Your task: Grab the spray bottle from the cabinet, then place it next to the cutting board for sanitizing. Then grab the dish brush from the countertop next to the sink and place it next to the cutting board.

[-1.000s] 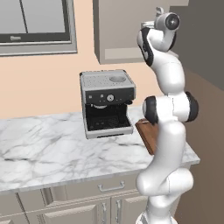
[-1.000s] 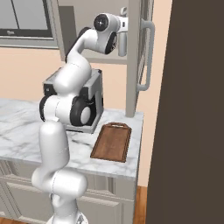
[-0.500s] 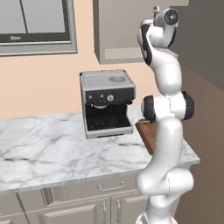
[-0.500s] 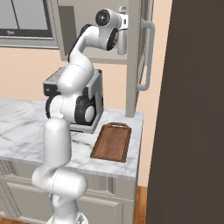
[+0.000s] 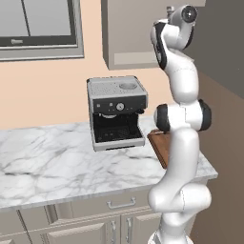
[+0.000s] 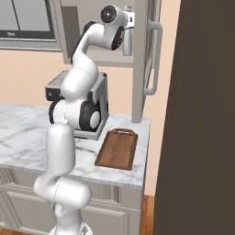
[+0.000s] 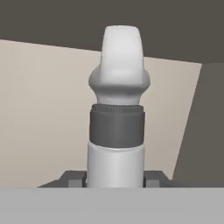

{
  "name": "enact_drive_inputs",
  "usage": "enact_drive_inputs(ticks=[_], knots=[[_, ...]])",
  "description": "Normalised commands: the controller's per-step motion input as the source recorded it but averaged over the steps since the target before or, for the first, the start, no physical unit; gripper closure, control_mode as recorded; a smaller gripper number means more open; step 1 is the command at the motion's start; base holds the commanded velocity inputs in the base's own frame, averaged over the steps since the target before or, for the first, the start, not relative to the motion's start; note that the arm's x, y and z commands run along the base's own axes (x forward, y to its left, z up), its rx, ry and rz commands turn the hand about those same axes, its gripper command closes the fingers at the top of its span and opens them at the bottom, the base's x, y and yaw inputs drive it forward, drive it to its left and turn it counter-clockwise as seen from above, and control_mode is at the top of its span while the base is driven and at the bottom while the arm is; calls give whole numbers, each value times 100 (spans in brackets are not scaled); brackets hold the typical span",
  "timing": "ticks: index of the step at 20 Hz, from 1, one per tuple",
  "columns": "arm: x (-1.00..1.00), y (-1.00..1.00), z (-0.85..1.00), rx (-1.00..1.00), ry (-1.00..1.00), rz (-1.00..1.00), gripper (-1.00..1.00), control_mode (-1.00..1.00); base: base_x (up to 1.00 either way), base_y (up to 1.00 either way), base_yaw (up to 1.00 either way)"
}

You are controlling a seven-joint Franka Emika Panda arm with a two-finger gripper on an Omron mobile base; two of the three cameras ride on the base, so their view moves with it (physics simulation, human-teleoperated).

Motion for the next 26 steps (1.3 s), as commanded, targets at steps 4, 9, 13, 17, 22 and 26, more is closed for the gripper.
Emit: enact_drive_inputs(ticks=[4, 9, 13, 17, 22, 26], knots=[[-38, 31, -7, -21, -17, 7, 100, -100, 0, 0, 0], [-43, 43, -30, -30, -25, 12, 100, -100, 0, 0, 0], [-68, 44, -39, -31, -35, 15, 100, -100, 0, 0, 0], [-83, 23, -11, -27, -39, 16, 100, -100, 0, 0, 0], [-96, 16, 42, -14, -22, 8, 100, -100, 0, 0, 0], [-100, 33, 29, 15, 41, 3, 100, -100, 0, 0, 0]])
